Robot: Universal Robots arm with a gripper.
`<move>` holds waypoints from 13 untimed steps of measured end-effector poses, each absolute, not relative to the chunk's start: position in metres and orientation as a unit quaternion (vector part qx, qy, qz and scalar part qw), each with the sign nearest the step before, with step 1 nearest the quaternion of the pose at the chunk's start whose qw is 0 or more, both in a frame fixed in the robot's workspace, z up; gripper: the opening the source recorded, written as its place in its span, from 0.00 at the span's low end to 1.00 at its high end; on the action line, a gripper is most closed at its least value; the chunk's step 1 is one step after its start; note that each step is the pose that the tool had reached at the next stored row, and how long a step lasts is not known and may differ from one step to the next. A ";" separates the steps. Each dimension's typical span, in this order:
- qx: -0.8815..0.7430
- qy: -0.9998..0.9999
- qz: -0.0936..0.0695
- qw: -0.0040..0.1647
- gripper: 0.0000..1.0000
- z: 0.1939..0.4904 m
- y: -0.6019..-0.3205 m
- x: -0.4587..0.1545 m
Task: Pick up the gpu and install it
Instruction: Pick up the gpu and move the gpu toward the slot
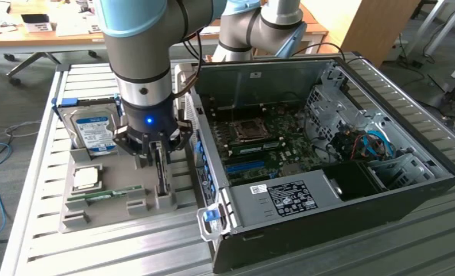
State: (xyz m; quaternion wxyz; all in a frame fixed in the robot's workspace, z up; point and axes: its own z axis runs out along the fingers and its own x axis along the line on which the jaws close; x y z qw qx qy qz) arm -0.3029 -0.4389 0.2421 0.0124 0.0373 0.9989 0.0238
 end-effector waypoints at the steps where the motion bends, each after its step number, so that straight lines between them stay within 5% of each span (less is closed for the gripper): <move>1: 0.037 0.999 0.024 0.012 0.42 0.242 -0.439 -0.303; 13: 0.037 0.999 0.024 0.012 0.42 0.239 -0.439 -0.303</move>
